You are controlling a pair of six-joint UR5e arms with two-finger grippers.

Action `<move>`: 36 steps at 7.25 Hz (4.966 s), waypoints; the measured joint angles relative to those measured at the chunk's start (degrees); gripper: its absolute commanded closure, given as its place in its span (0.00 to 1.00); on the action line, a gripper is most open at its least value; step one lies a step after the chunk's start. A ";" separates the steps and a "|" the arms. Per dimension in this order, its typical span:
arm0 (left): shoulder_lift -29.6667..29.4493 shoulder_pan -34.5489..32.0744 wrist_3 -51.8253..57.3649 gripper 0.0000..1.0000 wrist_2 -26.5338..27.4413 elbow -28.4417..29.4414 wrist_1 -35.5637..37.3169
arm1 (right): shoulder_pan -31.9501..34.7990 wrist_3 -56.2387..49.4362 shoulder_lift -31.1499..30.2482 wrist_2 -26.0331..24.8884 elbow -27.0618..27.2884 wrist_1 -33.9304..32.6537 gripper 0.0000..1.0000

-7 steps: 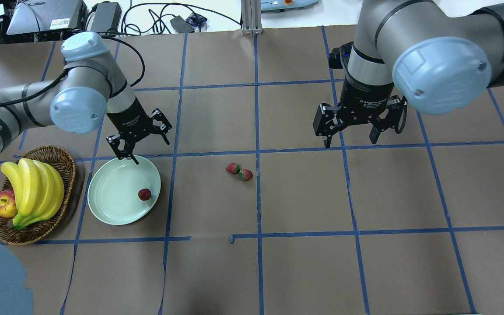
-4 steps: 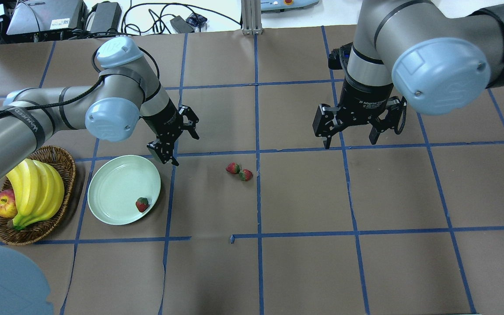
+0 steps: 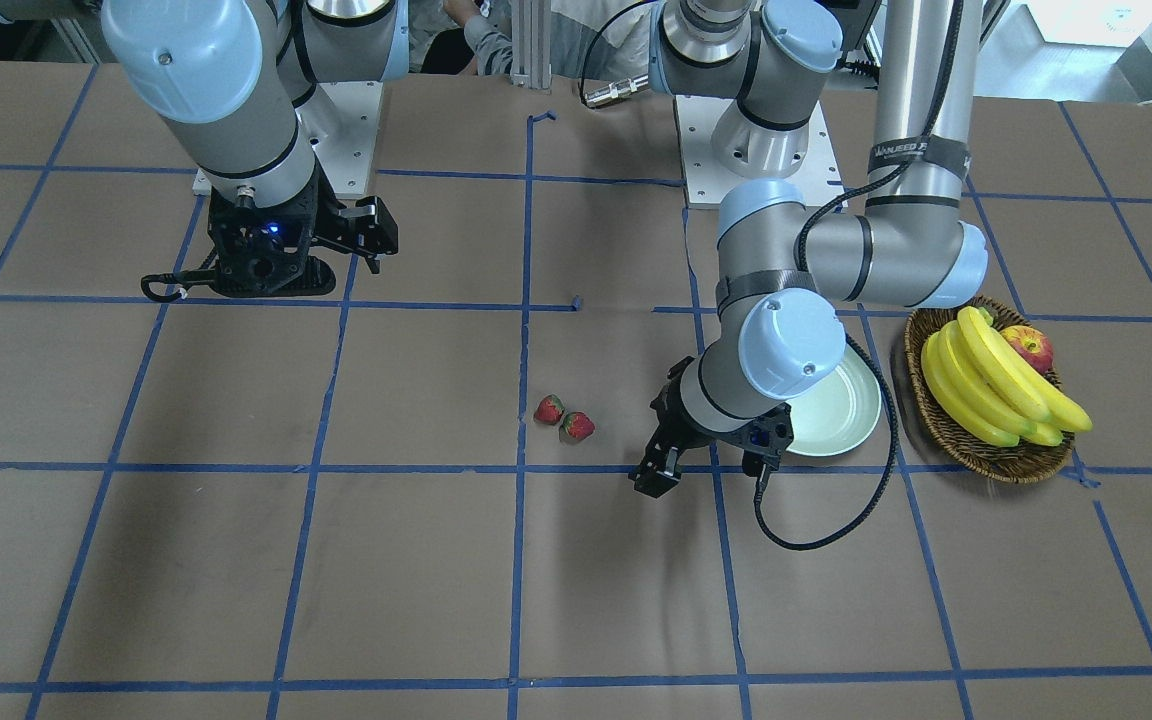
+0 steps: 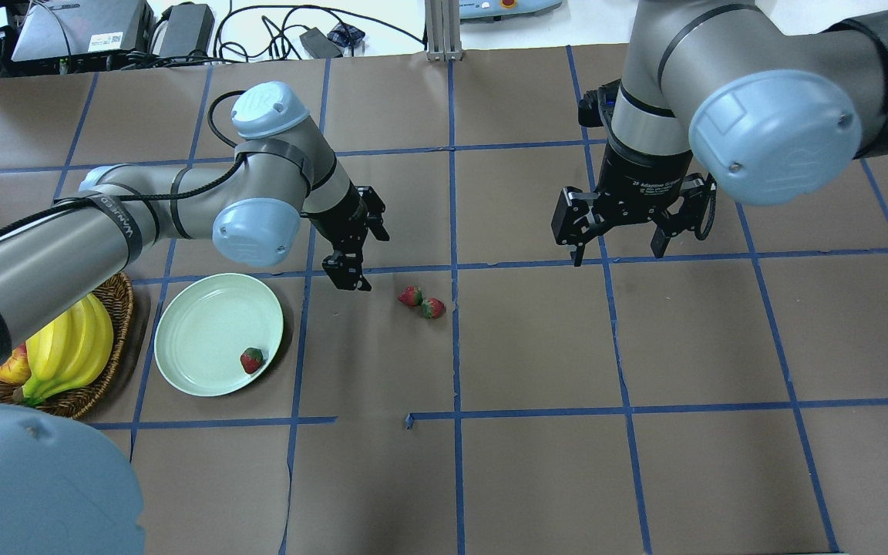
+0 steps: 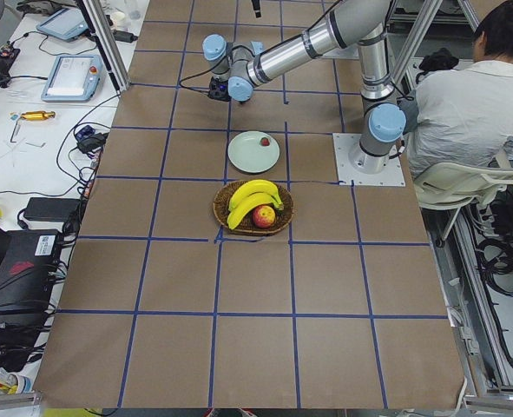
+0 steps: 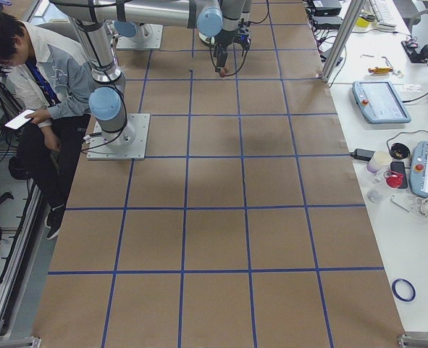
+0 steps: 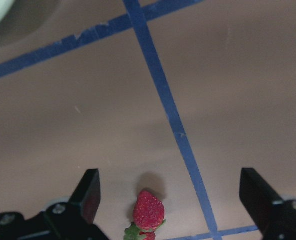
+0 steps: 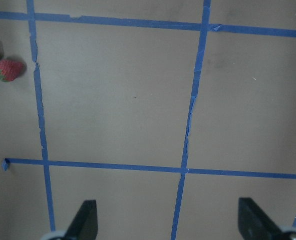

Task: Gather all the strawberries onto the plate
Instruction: 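Move the left gripper back to the remaining strawberries and grasp one, then carry the strawberry onto the plate and release it with the left gripper, then move the left gripper to the last strawberry and grasp it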

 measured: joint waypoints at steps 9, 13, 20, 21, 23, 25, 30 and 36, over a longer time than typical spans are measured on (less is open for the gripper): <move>-3.45 -4.86 -6.10 1.00 -0.34 -0.57 1.41 | 0.07 0.43 0.13 0.08 1.51 -0.93 0.00; 0.64 -2.50 6.10 1.00 7.03 0.33 -0.54 | 0.02 0.35 0.25 0.09 1.63 -1.19 0.00; 5.28 11.71 65.44 0.01 26.52 -3.48 -12.66 | -0.41 0.37 0.32 0.18 1.58 -2.89 0.00; 4.91 11.99 68.70 0.00 27.12 -4.26 -12.65 | -0.40 0.40 0.32 0.18 1.53 -2.97 0.00; 4.36 12.11 72.07 0.00 27.23 -4.45 -12.60 | -0.39 0.37 0.45 0.18 1.52 -3.00 0.00; 5.28 11.11 75.56 0.00 27.18 -3.78 -12.70 | -0.40 0.38 0.70 0.17 1.59 -2.99 0.00; 4.73 -1.57 88.86 0.00 16.86 -0.53 -8.98 | -0.45 0.20 1.26 0.05 1.62 -2.87 0.00; 2.17 -5.92 108.38 0.00 3.14 -0.71 -0.31 | -2.89 -3.10 0.57 -6.99 1.02 -1.77 0.00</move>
